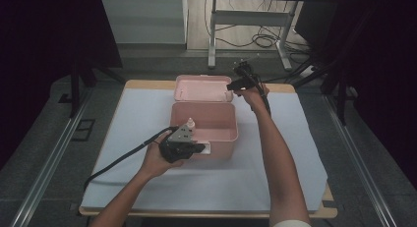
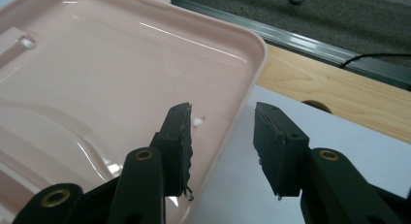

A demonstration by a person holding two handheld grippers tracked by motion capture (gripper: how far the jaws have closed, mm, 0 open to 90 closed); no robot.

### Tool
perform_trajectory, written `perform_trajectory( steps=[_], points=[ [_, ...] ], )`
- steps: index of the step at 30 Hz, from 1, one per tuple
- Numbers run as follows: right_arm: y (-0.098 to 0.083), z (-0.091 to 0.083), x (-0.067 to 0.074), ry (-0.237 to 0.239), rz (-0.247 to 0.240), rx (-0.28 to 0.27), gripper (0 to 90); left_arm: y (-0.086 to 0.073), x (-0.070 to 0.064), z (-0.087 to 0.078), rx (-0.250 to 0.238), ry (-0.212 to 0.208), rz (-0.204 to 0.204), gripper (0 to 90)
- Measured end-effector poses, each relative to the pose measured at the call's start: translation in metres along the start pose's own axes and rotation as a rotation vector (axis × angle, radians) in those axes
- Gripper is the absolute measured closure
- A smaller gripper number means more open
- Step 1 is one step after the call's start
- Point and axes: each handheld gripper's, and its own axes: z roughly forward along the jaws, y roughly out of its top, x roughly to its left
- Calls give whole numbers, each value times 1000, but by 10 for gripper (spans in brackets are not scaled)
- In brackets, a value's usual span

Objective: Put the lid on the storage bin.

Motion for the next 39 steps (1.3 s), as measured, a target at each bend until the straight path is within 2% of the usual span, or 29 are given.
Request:
perform_trajectory(
  steps=[6,21,28,35,39],
  points=[
    [5,9,3,-29,-7,15,591,0,0,0,-1,-1,1,900],
    [8,30,-1,-52,45,39,654,0,-1,0,-4,5,6,900],
    [9,34,-3,-62,72,52,693,0,-1,0,-5,6,7,900],
    [8,40,-6,-62,122,78,770,0,-1,0,-3,8,10,900],
    [10,37,-5,-67,140,70,792,0,0,1,-5,2,5,900]
  ],
)
